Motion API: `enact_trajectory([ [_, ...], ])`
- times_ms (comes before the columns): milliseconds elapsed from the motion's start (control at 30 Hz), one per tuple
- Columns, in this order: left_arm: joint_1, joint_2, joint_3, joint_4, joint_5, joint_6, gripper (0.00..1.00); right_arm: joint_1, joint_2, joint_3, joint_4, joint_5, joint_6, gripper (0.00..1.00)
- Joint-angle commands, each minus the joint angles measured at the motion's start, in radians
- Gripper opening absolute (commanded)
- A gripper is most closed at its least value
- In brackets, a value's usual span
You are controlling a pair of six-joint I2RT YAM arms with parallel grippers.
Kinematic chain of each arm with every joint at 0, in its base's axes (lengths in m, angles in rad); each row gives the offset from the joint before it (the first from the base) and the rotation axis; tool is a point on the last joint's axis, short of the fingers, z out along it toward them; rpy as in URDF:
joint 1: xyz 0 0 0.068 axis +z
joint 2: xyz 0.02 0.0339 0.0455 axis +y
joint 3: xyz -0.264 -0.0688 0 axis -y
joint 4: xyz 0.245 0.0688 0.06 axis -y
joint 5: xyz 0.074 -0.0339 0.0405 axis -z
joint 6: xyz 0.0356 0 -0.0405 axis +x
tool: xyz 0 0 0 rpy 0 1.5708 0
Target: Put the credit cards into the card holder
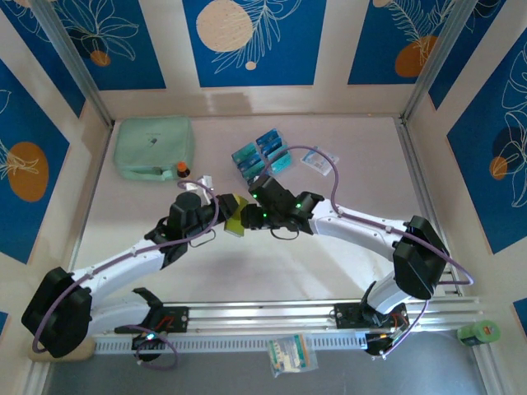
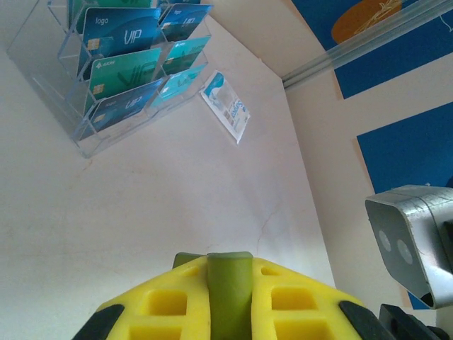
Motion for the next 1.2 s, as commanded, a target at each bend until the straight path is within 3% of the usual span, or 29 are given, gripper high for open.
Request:
enact_trajectory([
  [0,-0.017,-0.016,0.016,0.082,0.019,-0.017,0.0,-0.028,0.021,-0.042,-0.072,0.114,0.013,0.25],
  [233,-0.024,-0.012,0.014,0.092,0.017,-0.024,0.0,-0.052,0.031,-0.094,-0.03,0.098,0.03,0.0],
  [533,-0.035,-0.007,0.019,0.094,0.015,-0.033,0.0,-0.217,-0.025,-0.344,0.107,0.024,0.063,0.0],
  [833,-0.049,0.05,0.039,0.113,0.011,-0.036,0.0,-0.229,-0.179,-0.348,0.091,-0.04,0.063,0.0],
  [867,-0.05,0.057,0.039,0.114,0.011,-0.036,0.0,-0.222,-0.201,-0.334,0.082,-0.043,0.06,0.03],
  [1033,-0.057,0.073,0.044,0.118,0.008,-0.034,0.0,-0.158,-0.254,-0.223,0.029,-0.035,0.036,0.41],
  [1167,-0.059,0.069,0.044,0.114,0.002,-0.03,0.0,-0.113,-0.221,-0.155,0.028,-0.041,0.033,0.52],
])
